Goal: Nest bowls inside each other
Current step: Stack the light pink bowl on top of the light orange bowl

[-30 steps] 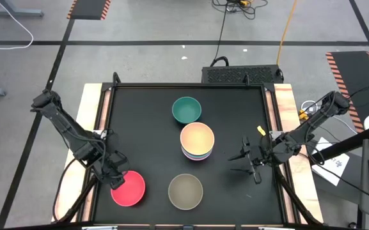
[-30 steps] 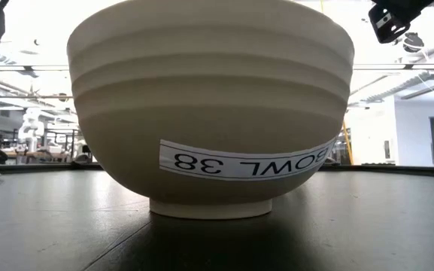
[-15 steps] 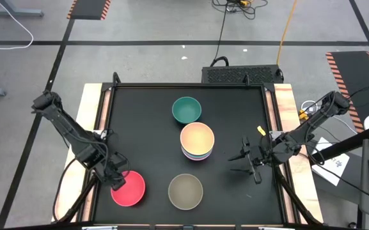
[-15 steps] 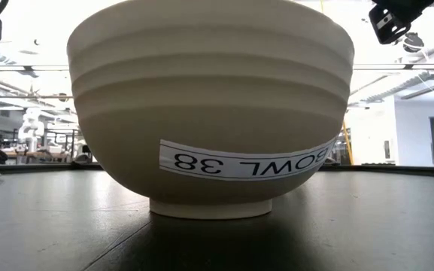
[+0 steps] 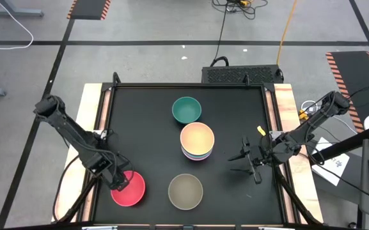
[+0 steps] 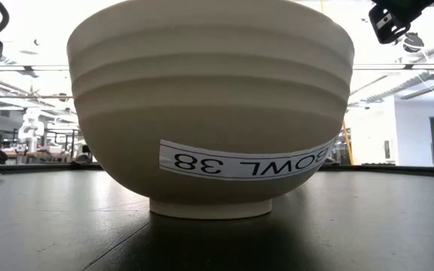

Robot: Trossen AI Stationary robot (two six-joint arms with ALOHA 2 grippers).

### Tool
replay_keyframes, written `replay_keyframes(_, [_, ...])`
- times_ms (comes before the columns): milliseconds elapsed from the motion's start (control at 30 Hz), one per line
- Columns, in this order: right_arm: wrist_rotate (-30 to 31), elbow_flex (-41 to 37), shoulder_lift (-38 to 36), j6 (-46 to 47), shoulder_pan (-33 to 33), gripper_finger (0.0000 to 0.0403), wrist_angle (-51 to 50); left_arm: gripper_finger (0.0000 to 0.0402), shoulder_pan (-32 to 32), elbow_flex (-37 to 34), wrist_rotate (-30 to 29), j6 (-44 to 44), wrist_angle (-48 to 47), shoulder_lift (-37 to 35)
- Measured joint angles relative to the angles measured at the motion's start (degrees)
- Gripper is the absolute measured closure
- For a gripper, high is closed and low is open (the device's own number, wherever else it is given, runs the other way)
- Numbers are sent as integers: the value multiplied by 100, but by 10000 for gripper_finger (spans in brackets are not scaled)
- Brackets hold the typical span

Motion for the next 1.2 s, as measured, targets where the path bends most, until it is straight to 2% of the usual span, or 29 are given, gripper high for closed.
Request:
replay_keyframes(67, [0,0,0,-22,0,238,-1,252,38,0,-26,167,34,111])
replay_keyframes(200, [-2,0,0,-23,0,238,-11,373,190,0,-93,408,145,157])
replay_keyframes(233, [-3,0,0,-26,0,238,-19,385,244,0,-146,460,212,142])
replay_keyframes(400, [-7,0,4,-110,0,238,-49,396,590,85,-389,1057,678,90])
replay_keyframes(533, [-15,0,4,-84,18,238,-153,397,1068,546,-348,1736,717,92])
replay_keyframes(900, [-6,0,7,-35,234,238,-542,399,2877,3189,-768,3984,-633,262])
replay_keyframes(1033, [4,0,-13,-197,240,238,-515,400,3472,4155,-751,4713,-926,696])
replay_keyframes(1200, [13,-2,-363,-450,480,238,-510,400,4013,5267,-430,5391,-1267,1541])
